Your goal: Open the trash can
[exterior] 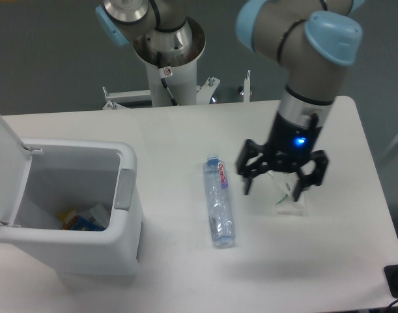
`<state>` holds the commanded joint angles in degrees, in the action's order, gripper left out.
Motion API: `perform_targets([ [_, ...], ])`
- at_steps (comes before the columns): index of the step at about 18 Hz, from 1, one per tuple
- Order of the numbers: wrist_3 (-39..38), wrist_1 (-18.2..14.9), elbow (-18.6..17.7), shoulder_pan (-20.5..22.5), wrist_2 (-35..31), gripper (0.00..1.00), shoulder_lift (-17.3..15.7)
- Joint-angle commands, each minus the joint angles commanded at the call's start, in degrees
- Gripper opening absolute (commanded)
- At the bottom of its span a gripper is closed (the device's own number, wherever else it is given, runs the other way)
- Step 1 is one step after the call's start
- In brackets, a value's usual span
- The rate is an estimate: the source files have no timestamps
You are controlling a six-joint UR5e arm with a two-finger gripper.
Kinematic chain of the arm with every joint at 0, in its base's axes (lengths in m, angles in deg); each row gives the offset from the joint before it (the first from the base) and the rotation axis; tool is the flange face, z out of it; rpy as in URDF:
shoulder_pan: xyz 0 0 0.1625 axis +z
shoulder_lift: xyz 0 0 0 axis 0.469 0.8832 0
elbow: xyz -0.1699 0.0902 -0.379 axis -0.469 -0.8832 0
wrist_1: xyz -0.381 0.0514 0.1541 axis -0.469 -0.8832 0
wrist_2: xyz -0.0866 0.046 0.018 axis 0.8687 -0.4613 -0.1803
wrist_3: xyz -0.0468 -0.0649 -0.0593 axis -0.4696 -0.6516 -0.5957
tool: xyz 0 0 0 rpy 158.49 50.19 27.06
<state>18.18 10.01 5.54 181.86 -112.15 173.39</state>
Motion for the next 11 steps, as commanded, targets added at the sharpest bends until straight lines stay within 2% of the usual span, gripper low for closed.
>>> perform_targets([
  [5, 12.56, 0.18, 0.96, 3.60, -4.83, 1.00, 3.77],
  [8, 19.95, 0.26, 1.49, 4.31, -6.33, 1.00, 5.45],
  [11, 21.73, 0.35, 1.14, 4.22, -9.14, 1.00, 5.71],
])
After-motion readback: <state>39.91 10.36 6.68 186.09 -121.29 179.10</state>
